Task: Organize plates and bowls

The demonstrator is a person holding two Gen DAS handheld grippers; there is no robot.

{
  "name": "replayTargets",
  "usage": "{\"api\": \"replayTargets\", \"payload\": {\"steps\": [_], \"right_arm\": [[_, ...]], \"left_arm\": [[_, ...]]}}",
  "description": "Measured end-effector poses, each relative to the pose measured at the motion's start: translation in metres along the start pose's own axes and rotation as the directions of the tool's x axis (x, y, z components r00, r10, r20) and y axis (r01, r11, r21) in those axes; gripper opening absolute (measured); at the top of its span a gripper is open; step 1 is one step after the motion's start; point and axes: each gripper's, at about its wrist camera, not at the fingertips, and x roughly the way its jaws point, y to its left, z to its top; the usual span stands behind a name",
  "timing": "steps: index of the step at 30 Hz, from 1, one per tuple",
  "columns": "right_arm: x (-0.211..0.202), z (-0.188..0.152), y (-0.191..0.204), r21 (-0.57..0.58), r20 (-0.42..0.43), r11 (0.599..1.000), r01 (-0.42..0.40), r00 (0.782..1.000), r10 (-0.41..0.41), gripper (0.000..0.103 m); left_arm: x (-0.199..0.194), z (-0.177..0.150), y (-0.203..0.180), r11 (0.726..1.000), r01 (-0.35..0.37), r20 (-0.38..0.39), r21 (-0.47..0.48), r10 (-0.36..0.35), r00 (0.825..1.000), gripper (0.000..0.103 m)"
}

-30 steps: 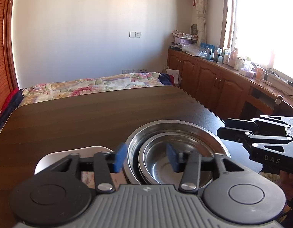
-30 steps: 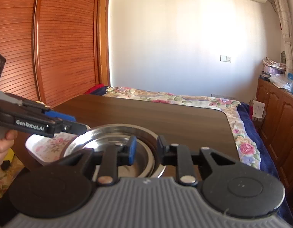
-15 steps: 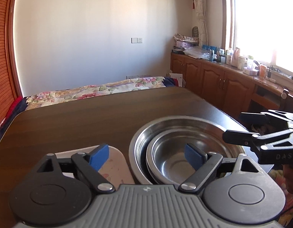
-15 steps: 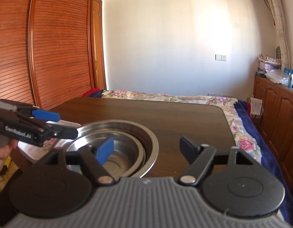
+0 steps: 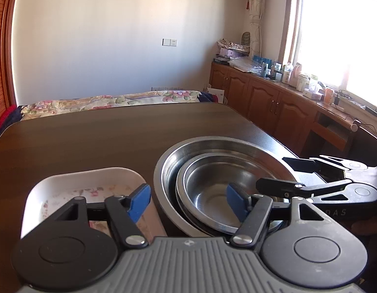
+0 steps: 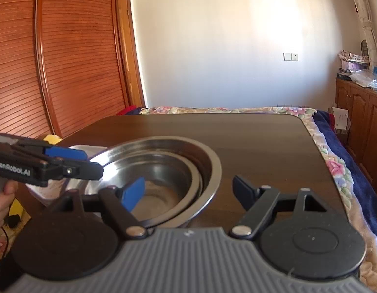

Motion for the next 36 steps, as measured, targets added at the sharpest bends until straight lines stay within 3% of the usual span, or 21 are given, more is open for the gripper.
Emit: {"api": "replayTargets", "payload": {"steps": [5, 18, 36], "right_arm": [[0.0000, -0.0028, 0.0016, 0.015, -0.009, 1.000, -0.006, 1.000, 0.006, 0.078], [0.0052, -0.0065, 0.0024, 0.033, 0.027, 0.999, 0.003, 1.000, -0.004, 0.056], [0.0034, -0.0033, 0.0038, 0.044, 0.048, 0.998, 0.039, 0.998, -0.041, 0.054]], "left_arm": [[0.0048, -0.0031, -0.0008, 1.000, 0.000, -0.017, -0.017, 0.000, 1.000, 0.060], [0.0035, -0.0073, 0.0026, 0.999, -0.025, -0.004, -0.030, 0.025, 1.000, 0.046], [0.0018, -0.0043, 0.0001, 0.998, -0.031, -0.020, -0.046, 0.030, 0.999, 0.041]]}}
